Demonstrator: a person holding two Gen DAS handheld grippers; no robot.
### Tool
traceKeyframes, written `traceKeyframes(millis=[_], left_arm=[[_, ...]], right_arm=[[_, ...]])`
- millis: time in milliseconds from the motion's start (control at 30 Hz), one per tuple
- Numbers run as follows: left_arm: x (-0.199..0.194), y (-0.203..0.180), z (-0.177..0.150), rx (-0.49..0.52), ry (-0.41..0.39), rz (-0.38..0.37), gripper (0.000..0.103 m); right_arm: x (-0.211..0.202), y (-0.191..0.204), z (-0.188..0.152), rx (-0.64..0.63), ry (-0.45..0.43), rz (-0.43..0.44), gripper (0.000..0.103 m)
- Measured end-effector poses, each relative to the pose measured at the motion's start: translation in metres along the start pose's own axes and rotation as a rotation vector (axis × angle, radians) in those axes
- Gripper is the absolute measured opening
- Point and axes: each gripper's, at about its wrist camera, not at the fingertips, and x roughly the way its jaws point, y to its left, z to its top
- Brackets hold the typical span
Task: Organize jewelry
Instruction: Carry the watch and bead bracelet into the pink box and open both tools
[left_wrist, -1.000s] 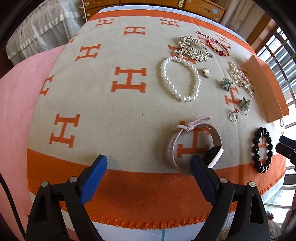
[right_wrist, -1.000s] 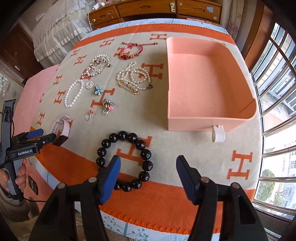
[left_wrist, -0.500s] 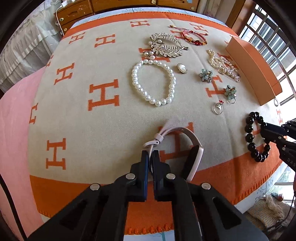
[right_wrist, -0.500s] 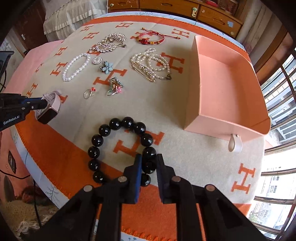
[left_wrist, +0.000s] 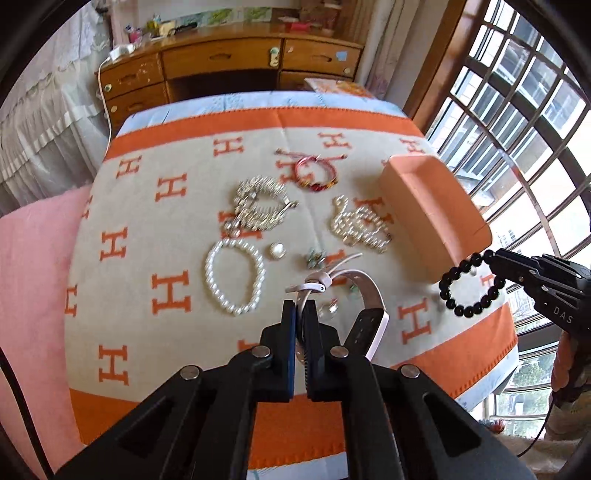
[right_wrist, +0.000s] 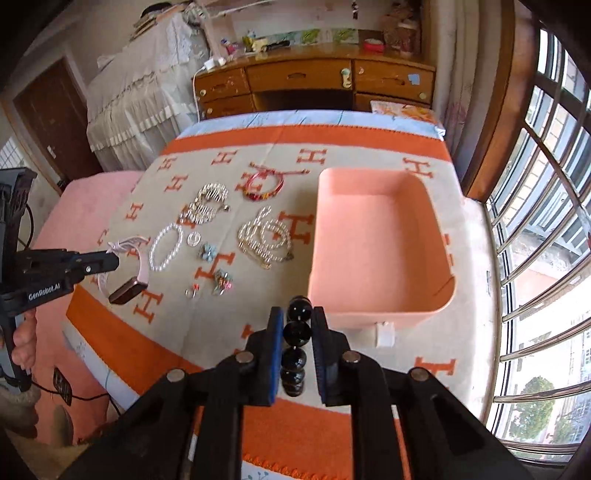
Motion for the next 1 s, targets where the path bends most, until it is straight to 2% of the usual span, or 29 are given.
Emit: traceKeyframes(millis=[133,333,500,667,733,800,867,933,1000], left_arm=[[-0.005,-0.047,0.035,0.075,-0.069,-0.024,0.001],[0.021,-0.106,0.086,0.115,-0.124,-0.070,0.001],[0.062,-0.131,0.113,0.114,-0.104,-0.083,0.002],[0.100,-0.139,0.121,0.095,-0.064,-0.079,0.002],[0.110,-0.141,0.121,0.086,-0.052,-0.085,0.002],[0.116,-0.144,0.121,0.084,-0.047,-0.091,0.002],[0.121,-0.147,0.119,0.086,-0.045,-0.100,0.003],[0.125,-0.150,0.118,0.090,-0.039,-0.110,0.005],[0.129,-0.153,0.117,0.099,-0.029,-0.118,0.005]], right_arm=[[-0.012,-0.027,0.023,0.085,-0.077,-0.004,0.015],[-0.019,-0.056,0.052,0.187,-0.153,0.008,0.015],[-0.004,-0.071,0.057,0.241,-0.129,0.032,0.015],[0.027,-0.081,0.044,0.273,-0.030,0.063,0.016],[0.041,-0.081,0.037,0.260,0.020,0.005,0.016],[0.052,-0.083,0.030,0.245,0.064,-0.092,0.016],[0.056,-0.084,0.026,0.219,0.068,-0.157,0.016],[0.055,-0.086,0.022,0.216,0.062,-0.173,0.016],[0.049,-0.089,0.019,0.232,0.048,-0.147,0.016]])
